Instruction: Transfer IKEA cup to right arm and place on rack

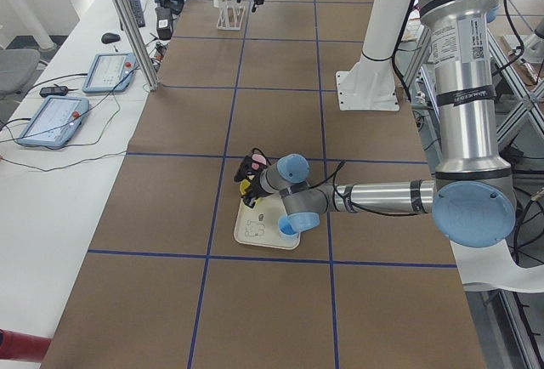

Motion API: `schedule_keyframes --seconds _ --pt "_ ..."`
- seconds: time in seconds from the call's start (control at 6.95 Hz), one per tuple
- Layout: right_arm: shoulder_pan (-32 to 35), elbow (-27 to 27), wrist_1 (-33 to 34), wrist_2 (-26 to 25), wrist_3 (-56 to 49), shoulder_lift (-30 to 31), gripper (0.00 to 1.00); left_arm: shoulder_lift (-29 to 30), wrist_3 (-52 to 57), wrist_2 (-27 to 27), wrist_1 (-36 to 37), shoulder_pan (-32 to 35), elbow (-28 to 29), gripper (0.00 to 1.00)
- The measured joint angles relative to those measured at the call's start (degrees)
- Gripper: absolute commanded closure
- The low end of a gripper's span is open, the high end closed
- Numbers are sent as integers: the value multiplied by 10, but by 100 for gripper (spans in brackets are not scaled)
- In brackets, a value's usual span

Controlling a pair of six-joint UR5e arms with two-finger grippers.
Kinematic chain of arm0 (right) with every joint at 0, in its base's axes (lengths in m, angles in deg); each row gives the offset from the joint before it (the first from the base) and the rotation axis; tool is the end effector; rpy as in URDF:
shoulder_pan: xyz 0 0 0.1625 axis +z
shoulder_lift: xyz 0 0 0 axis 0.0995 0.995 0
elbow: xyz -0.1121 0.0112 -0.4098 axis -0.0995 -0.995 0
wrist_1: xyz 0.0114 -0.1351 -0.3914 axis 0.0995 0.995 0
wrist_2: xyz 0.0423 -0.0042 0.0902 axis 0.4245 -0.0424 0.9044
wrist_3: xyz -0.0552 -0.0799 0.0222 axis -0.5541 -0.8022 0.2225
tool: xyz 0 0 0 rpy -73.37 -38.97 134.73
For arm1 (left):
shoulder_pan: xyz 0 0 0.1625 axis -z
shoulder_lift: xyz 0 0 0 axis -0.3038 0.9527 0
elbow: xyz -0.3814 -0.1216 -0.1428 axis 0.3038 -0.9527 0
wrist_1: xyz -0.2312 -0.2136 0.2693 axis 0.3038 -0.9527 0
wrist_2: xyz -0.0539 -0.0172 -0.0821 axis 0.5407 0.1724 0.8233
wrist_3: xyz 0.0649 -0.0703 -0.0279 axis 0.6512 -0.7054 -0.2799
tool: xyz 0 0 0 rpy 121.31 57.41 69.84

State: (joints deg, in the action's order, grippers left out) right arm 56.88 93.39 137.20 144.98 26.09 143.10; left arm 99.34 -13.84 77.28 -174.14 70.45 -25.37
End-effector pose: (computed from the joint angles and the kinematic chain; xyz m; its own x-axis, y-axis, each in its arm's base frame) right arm -0.2839 -0.5018 0.2500 0.5428 -0.7739 0.3263 0.2622 0.5252 0.8096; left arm 0.1818 -0.4117 0.6153 0.6225 0.3141 -0.7168 0.2285 0.8031 0.5503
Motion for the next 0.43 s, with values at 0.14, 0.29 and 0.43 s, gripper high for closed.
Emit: schedule_keyframes --seconds 0.14,0.29,0.43 --pt "-2 -1 0 0 0 0 1 -1 0 1 -2 1 -2 100" --pt "-4 -2 0 0 1 -1 1 -2 2 4 -3 4 -7 100" --pt "-7 -3 0 0 1 -2 1 -4 4 6 -3 12 -17 100"
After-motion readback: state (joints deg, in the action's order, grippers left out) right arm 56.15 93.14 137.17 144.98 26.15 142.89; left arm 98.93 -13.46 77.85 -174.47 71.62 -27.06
